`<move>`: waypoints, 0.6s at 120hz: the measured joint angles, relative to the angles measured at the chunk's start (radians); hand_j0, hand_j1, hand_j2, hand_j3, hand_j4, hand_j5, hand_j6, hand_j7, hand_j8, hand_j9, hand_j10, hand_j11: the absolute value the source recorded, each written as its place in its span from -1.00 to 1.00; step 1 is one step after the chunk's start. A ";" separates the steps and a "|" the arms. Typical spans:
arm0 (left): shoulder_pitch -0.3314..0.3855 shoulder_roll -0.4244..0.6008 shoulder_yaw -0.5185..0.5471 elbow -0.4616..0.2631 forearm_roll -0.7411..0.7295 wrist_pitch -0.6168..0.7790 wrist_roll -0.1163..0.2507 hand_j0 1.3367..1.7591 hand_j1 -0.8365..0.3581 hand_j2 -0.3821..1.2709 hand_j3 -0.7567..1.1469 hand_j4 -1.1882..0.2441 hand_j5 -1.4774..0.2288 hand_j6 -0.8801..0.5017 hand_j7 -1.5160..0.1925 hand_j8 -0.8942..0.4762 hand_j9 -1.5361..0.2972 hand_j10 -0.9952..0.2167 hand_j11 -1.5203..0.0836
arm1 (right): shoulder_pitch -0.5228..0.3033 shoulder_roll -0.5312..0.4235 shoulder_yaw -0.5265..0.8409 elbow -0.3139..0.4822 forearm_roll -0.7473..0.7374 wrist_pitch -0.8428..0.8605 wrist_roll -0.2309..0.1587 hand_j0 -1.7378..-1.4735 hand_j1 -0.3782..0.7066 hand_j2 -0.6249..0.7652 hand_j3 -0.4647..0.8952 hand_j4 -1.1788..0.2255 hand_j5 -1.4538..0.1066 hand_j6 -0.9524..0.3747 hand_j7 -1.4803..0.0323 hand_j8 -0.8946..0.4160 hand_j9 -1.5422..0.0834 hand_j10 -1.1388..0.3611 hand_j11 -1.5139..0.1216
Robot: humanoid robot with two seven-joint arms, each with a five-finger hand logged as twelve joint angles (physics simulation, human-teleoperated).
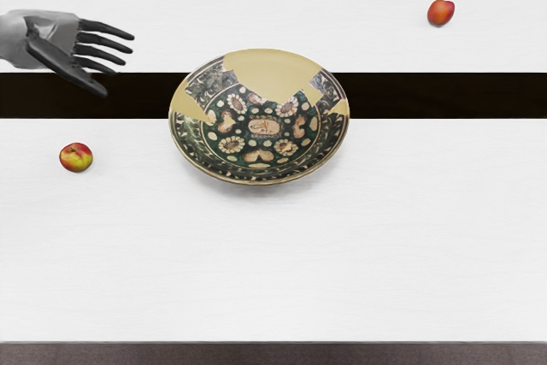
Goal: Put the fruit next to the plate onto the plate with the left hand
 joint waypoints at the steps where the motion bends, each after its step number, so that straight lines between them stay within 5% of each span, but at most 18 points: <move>1: 0.000 0.001 0.000 0.000 0.002 0.000 0.000 0.52 0.49 -0.48 -0.20 0.32 0.36 -0.08 0.40 -0.05 0.33 0.24 0.50 | 0.001 0.000 0.000 0.000 0.000 0.000 0.000 -0.40 -0.88 -0.11 -0.32 0.63 0.81 0.39 0.90 0.32 0.85 0.48 0.80; 45: 0.007 0.166 -0.009 -0.047 0.165 -0.001 0.062 0.52 0.49 -0.48 -0.20 0.31 0.35 -0.09 0.40 -0.06 0.32 0.23 0.49 | -0.067 0.000 -0.005 -0.007 0.000 -0.006 -0.003 -0.40 -0.88 -0.11 -0.32 0.63 0.81 0.39 0.90 0.32 0.85 0.48 0.80; 72: 0.014 0.240 -0.001 -0.313 0.317 0.082 0.066 0.52 0.49 -0.48 -0.20 0.31 0.35 -0.09 0.40 -0.06 0.32 0.23 0.49 | -0.072 0.000 -0.005 -0.008 0.000 -0.007 -0.003 -0.40 -0.88 -0.11 -0.32 0.63 0.81 0.39 0.90 0.32 0.85 0.48 0.80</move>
